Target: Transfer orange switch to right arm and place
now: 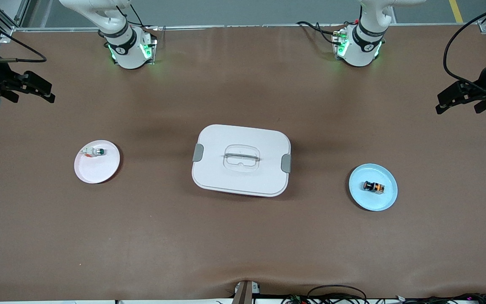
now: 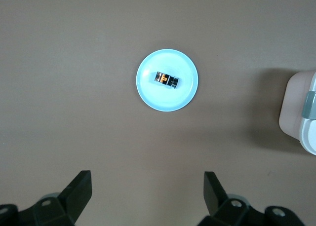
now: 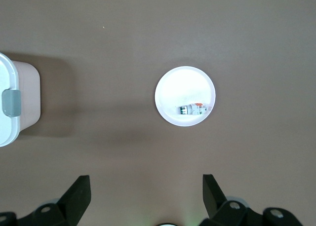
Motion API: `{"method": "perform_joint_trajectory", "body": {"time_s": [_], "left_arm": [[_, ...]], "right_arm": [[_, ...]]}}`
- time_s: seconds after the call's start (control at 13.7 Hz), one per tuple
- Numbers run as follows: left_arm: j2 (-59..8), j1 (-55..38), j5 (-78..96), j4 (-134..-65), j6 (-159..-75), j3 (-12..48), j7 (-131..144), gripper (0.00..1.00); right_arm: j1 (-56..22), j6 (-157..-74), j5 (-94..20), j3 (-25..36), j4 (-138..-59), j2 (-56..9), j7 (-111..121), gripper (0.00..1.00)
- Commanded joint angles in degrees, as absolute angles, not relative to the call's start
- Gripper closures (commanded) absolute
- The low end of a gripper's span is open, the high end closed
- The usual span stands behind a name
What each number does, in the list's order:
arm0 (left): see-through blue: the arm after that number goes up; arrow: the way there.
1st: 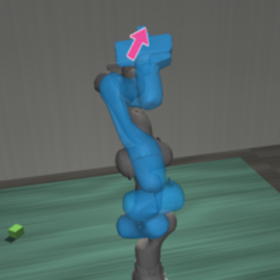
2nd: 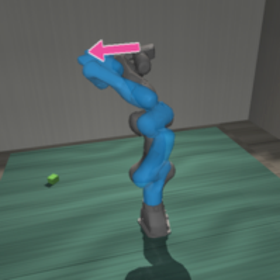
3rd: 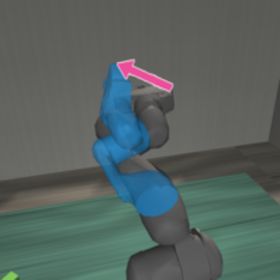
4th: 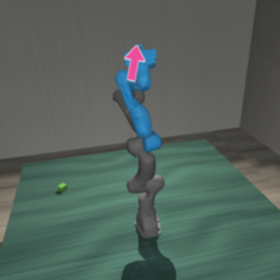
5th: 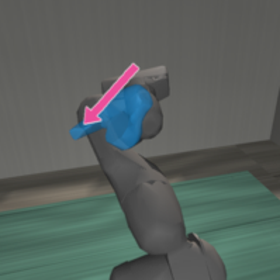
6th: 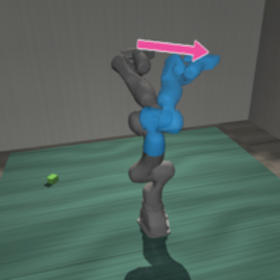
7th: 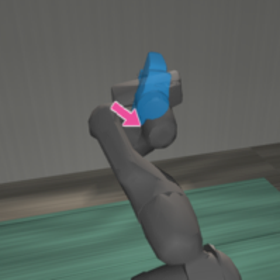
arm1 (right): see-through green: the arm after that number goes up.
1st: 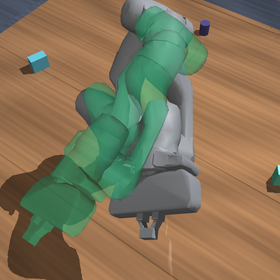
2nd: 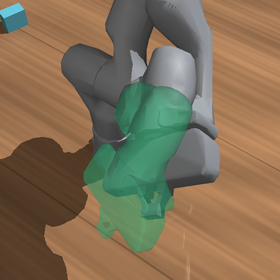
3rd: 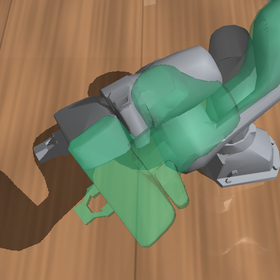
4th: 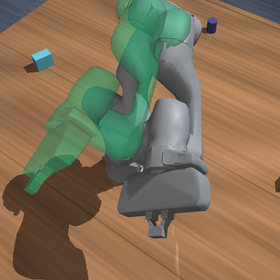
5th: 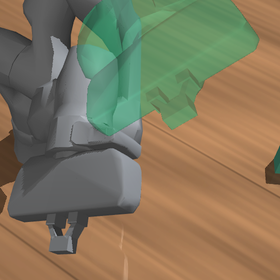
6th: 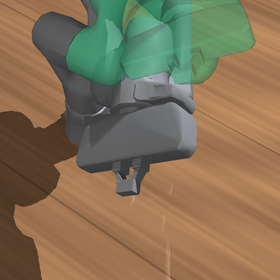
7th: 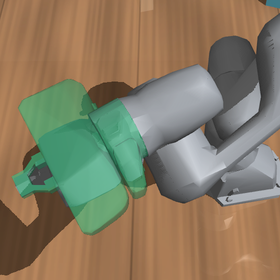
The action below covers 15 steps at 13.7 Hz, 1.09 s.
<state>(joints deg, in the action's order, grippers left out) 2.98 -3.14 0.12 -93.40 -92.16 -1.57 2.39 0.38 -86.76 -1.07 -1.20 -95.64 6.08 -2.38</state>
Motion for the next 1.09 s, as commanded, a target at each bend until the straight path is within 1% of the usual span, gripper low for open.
{"method": "perform_joint_trajectory", "body": {"time_s": [0.0,0.58,1.02], "left_arm": [[2.9,-3.3,1.1,-92.1,-91.4,-1.7,2.2,0.0],[2.9,-3.0,1.1,-92.4,-91.3,-1.8,1.9,0.0],[-0.3,-3.4,1.1,-92.6,-90.6,-1.7,1.2,0.0]], "right_arm": [[0.4,-86.6,-0.2,-1.1,-95.9,6.8,-1.9,0.0],[0.6,-86.4,-0.1,-1.1,-93.9,5.9,-2.2,0.0],[0.6,-86.1,-0.1,-1.1,-93.8,5.8,-2.0,0.0]]}}
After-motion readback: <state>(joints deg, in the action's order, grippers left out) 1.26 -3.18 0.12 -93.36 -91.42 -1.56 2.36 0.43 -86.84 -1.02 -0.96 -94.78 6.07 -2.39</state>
